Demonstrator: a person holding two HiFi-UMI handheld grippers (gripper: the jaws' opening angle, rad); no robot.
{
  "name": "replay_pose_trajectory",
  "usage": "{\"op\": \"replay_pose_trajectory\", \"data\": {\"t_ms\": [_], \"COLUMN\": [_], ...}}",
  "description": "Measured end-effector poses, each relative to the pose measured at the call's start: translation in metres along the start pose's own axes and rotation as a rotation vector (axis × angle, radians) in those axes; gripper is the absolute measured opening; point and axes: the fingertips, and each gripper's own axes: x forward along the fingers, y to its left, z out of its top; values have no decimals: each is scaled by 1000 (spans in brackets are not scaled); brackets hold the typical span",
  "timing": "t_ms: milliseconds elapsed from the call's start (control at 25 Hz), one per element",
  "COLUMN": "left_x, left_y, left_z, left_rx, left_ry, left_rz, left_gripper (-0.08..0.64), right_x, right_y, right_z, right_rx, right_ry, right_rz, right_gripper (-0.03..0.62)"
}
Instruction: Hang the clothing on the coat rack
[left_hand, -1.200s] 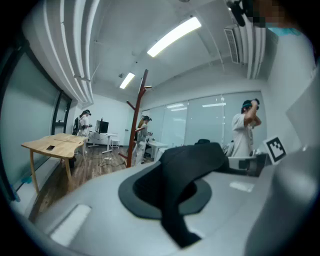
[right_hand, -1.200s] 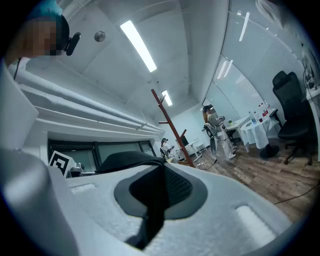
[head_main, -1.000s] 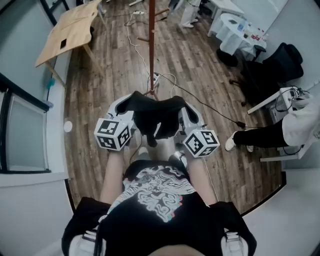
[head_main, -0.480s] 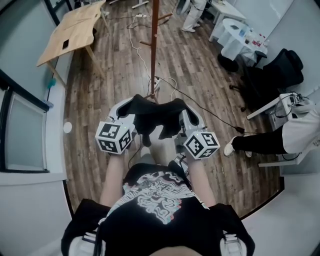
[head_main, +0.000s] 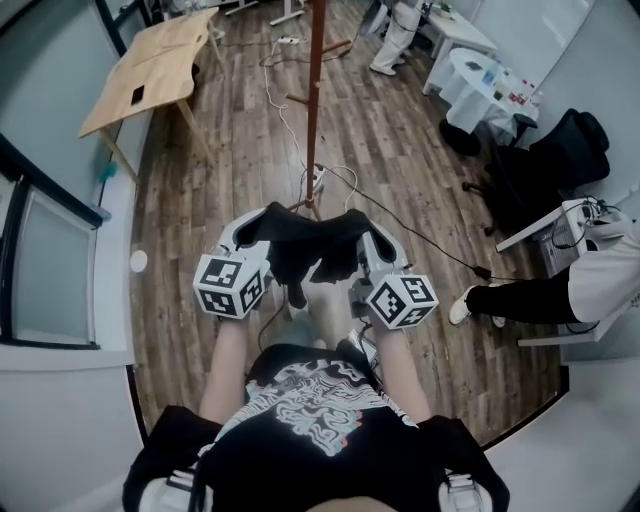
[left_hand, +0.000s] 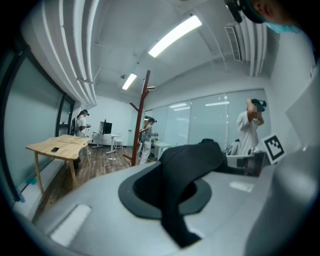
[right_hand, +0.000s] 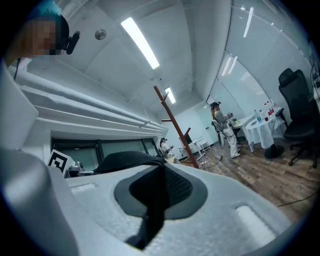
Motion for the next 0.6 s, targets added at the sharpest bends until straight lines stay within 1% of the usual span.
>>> {"op": "replay_pose_trajectory", "data": {"t_ms": [160, 400, 600], "left_x": [5, 11, 25], "left_y": [9, 18, 32], "left_z": [3, -4, -5], "left_rx": [11, -4, -9], "left_ry": [-10, -7, -4], "left_rz": [-2, 3, 10], "left_gripper": [6, 6, 6], "right_x": [8, 17, 37], "right_y": [1, -4, -13], "right_z": [-2, -9, -12], "right_rx": [2, -10, -6], "right_ry": [-19, 1, 8], "right_rz": [-7, -11, -4], "right_gripper": [9, 11, 11]}}
